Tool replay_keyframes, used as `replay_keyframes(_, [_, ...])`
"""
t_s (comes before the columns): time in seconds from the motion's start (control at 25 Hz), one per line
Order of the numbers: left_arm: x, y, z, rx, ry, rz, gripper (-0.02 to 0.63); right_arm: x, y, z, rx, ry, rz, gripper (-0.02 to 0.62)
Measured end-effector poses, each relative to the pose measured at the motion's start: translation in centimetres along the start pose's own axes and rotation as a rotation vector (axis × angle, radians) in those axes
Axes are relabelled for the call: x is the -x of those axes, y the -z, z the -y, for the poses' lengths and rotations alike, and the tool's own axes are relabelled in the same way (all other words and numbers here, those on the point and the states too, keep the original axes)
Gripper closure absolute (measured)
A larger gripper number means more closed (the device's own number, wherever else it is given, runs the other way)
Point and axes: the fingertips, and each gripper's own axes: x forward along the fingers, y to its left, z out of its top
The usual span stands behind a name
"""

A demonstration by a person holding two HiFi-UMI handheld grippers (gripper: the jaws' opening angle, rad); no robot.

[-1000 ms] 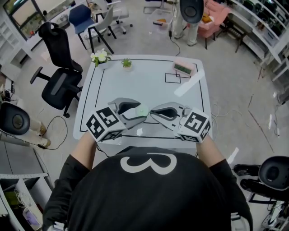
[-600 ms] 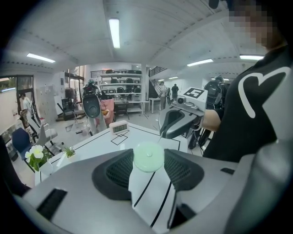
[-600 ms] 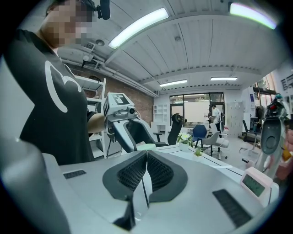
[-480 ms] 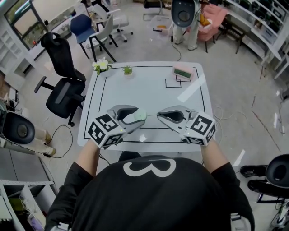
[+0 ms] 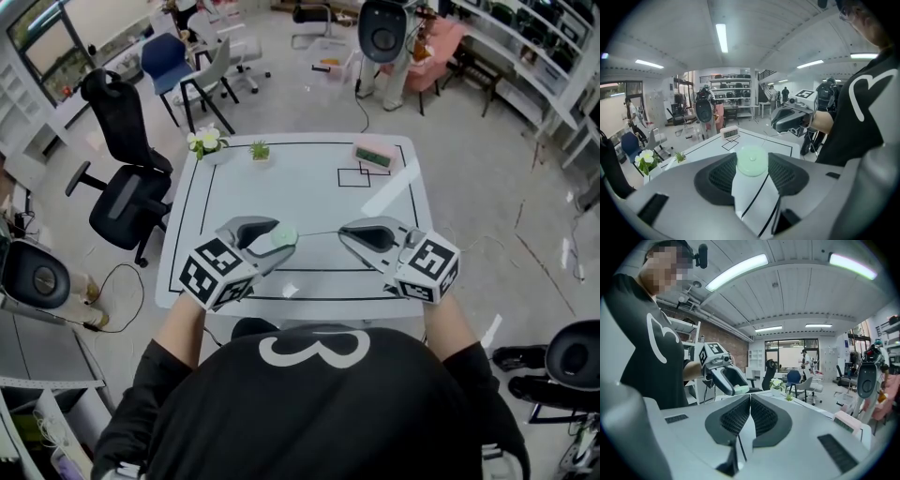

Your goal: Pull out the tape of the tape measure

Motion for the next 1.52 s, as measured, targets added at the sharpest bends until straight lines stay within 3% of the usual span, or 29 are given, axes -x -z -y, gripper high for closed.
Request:
replay_keyframes(1.04, [1.8, 1.1, -1.9, 0.065, -0.14, 0.012, 0.393, 5.7, 0.7, 4.4, -0.05, 0.178, 0.048, 0.578])
replay_keyframes(1.52, [4.6, 3.2, -3.2, 0.124, -0.209, 0.018, 0.393, 6.0, 0.3, 5.6, -0.049, 0.21, 0.043, 0.578])
